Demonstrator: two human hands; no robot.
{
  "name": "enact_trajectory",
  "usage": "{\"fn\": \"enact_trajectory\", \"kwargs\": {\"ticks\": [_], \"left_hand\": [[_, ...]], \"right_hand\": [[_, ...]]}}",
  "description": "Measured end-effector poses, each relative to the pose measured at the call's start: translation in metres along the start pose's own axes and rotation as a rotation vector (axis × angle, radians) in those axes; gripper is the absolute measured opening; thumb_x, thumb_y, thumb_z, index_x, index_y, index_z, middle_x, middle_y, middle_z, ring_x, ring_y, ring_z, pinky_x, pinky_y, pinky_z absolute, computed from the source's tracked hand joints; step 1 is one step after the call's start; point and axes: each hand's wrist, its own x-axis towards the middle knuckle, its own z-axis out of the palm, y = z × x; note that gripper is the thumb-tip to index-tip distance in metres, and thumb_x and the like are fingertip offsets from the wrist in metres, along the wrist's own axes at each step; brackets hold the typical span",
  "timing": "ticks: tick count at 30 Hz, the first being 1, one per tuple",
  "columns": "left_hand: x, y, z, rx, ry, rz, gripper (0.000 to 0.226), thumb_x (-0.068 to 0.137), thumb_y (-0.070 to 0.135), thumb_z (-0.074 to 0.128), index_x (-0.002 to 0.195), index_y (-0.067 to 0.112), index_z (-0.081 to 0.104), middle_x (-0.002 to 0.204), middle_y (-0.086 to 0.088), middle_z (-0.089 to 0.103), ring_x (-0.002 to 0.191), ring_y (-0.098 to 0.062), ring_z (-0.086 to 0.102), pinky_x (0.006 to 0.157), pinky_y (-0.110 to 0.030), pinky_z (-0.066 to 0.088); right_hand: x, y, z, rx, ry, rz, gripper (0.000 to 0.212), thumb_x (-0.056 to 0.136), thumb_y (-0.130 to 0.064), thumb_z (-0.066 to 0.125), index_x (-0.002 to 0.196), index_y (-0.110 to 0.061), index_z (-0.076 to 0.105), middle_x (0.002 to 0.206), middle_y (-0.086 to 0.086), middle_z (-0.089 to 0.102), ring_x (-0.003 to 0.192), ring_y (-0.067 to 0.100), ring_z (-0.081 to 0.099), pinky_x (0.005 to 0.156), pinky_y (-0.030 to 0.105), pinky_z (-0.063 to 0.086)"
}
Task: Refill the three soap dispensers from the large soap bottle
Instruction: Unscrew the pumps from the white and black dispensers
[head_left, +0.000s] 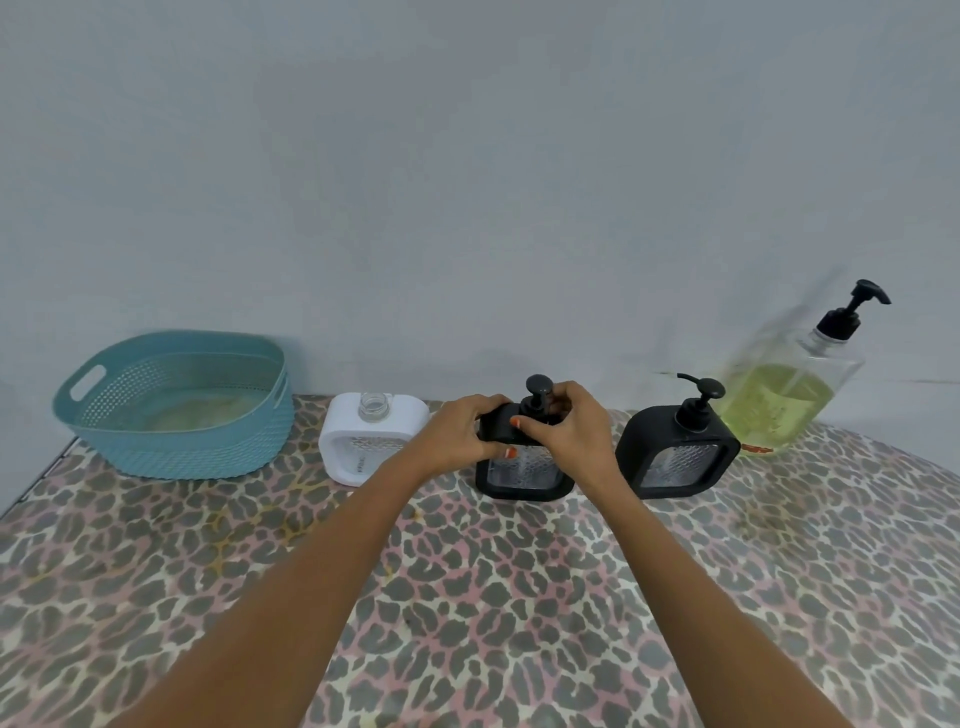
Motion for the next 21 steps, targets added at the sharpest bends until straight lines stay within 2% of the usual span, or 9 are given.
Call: {"fn": "enact_trajectory", "kwargs": {"ticks": [4,7,11,13,15,17,19,21], "left_hand": [[0.001,-0.001,0.001,-0.017,-0.004,-0.004,0.049,0.074,0.014,0.073,0.119,0.019,0.054,0.117,-0.004,0.061,0.111,-0.021,0.054,0.099,-0.039,0.043],[0.002,-0.001,0.001,-0.020,-0.006,-0.005,0.050,0.074,0.014,0.073,0.120,0.019,0.054,0.118,-0.004,0.060,0.112,-0.022,0.054,0.099,-0.039,0.042],[0.001,-0.003,0.001,-0.009,-0.007,0.007,0.047,0.074,0.017,0.073,0.118,0.019,0.055,0.115,-0.004,0.061,0.110,-0.022,0.055,0.097,-0.042,0.044],[0.002,-0.003,0.002,-0.011,-0.006,0.007,0.047,0.074,0.016,0.073,0.117,0.019,0.055,0.115,-0.004,0.060,0.110,-0.021,0.055,0.097,-0.040,0.044],[0.002,-0.003,0.002,-0.019,-0.006,0.007,0.049,0.074,0.014,0.072,0.119,0.019,0.054,0.117,-0.004,0.060,0.110,-0.021,0.054,0.097,-0.037,0.044],[0.003,-0.003,0.002,-0.024,-0.007,0.000,0.050,0.074,0.013,0.072,0.119,0.019,0.054,0.117,-0.004,0.060,0.110,-0.020,0.054,0.096,-0.034,0.043],[0.004,-0.004,0.002,-0.023,-0.010,-0.001,0.050,0.073,0.013,0.073,0.119,0.021,0.054,0.116,-0.003,0.061,0.109,-0.019,0.054,0.094,-0.033,0.043],[0.004,-0.005,0.002,-0.015,-0.011,0.004,0.050,0.073,0.014,0.073,0.118,0.021,0.054,0.115,-0.002,0.061,0.108,-0.019,0.055,0.094,-0.032,0.043]], "right_hand": [[-0.001,0.000,-0.011,0.149,-0.129,0.038,0.039,0.076,-0.002,0.069,0.113,-0.007,0.057,0.107,0.008,0.065,0.099,0.019,0.060,0.077,0.015,0.046],[-0.004,0.000,-0.010,0.146,-0.157,0.020,0.046,0.078,-0.005,0.068,0.121,-0.009,0.053,0.113,0.003,0.061,0.108,0.017,0.057,0.089,0.024,0.044],[-0.005,0.001,-0.001,0.036,0.005,0.019,0.058,0.071,-0.022,0.078,0.120,-0.009,0.047,0.106,-0.001,0.051,0.096,0.012,0.049,0.084,0.023,0.040],[-0.005,0.000,-0.001,0.009,0.030,0.014,0.052,0.072,-0.022,0.077,0.115,-0.008,0.050,0.102,0.000,0.054,0.092,0.013,0.051,0.079,0.020,0.042],[-0.006,-0.002,-0.003,0.020,0.032,0.011,0.042,0.075,-0.018,0.075,0.110,-0.008,0.055,0.096,-0.001,0.056,0.088,0.012,0.052,0.068,0.008,0.041],[-0.008,-0.002,-0.005,0.058,0.018,0.009,0.033,0.077,-0.011,0.071,0.107,-0.008,0.058,0.092,0.000,0.059,0.088,0.012,0.054,0.065,0.003,0.042],[-0.010,-0.003,-0.007,0.094,-0.015,0.019,0.031,0.078,-0.005,0.065,0.108,-0.009,0.059,0.094,0.000,0.060,0.091,0.012,0.055,0.075,0.010,0.046],[-0.010,-0.004,-0.007,0.102,-0.053,0.029,0.035,0.079,-0.003,0.062,0.113,-0.010,0.057,0.098,-0.001,0.059,0.096,0.015,0.056,0.084,0.024,0.047]]}}
